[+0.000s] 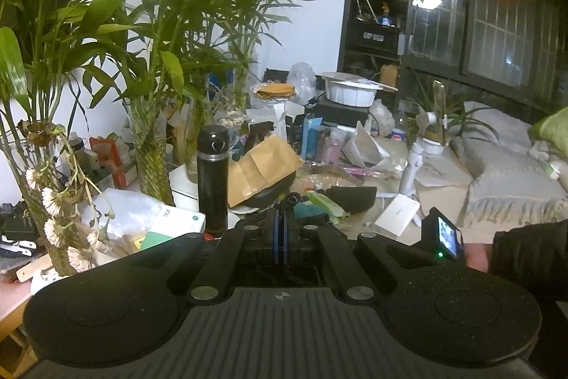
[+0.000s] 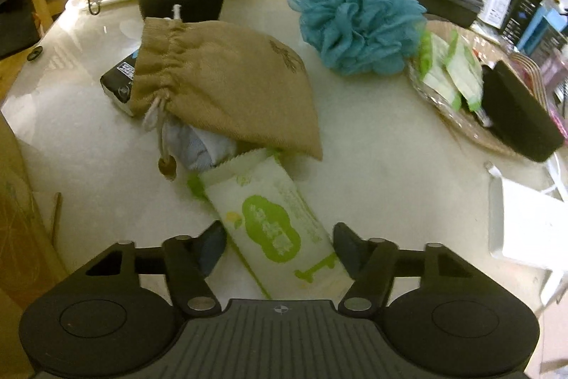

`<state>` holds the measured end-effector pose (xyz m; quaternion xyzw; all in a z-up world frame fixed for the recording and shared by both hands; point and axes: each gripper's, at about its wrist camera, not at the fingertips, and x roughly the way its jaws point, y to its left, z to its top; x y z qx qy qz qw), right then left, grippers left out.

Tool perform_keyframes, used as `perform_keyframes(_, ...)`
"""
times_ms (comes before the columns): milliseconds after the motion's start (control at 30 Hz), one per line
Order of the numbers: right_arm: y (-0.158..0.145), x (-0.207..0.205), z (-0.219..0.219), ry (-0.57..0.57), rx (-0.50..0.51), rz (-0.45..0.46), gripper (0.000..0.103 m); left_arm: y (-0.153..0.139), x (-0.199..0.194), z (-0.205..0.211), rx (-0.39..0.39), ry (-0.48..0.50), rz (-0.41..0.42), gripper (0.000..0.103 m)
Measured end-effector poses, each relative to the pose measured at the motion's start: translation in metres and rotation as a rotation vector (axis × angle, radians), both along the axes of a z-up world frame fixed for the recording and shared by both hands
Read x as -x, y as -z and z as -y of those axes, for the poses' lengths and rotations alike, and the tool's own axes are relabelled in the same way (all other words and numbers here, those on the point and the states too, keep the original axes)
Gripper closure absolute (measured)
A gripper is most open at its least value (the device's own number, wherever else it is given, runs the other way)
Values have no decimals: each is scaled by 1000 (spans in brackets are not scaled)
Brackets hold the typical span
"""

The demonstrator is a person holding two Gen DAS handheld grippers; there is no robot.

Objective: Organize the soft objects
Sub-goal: 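Grasp the green-and-white wipes packet with the right tool while the left tool holds the black cloth, then lift the wipes packet with the right tool while the left tool carries the black cloth toward the box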

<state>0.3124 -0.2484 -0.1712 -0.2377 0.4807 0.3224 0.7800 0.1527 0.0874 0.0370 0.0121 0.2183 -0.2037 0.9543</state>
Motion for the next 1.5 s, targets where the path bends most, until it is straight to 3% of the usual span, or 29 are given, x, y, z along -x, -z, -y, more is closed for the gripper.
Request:
perform_keyframes(67, -1, 2, 4, 18, 15, 6, 45, -1, 2, 2, -5, 1, -2, 100)
perform_keyframes(267, -13, 18, 20, 58, 37, 14, 49, -3, 11, 6, -26, 3, -6, 100)
perform_keyframes(867, -113, 75, 54, 155, -97, 161, 50, -18, 58, 21, -49, 36, -5, 100)
perform_keyframes(1267, -204, 146, 43, 107, -243, 287, 50, -26, 94, 34, -79, 89, 4, 100)
perform_keyframes(1500, -233, 186, 30, 63, -309, 311, 50, -16, 108, 37, -108, 119, -33, 100)
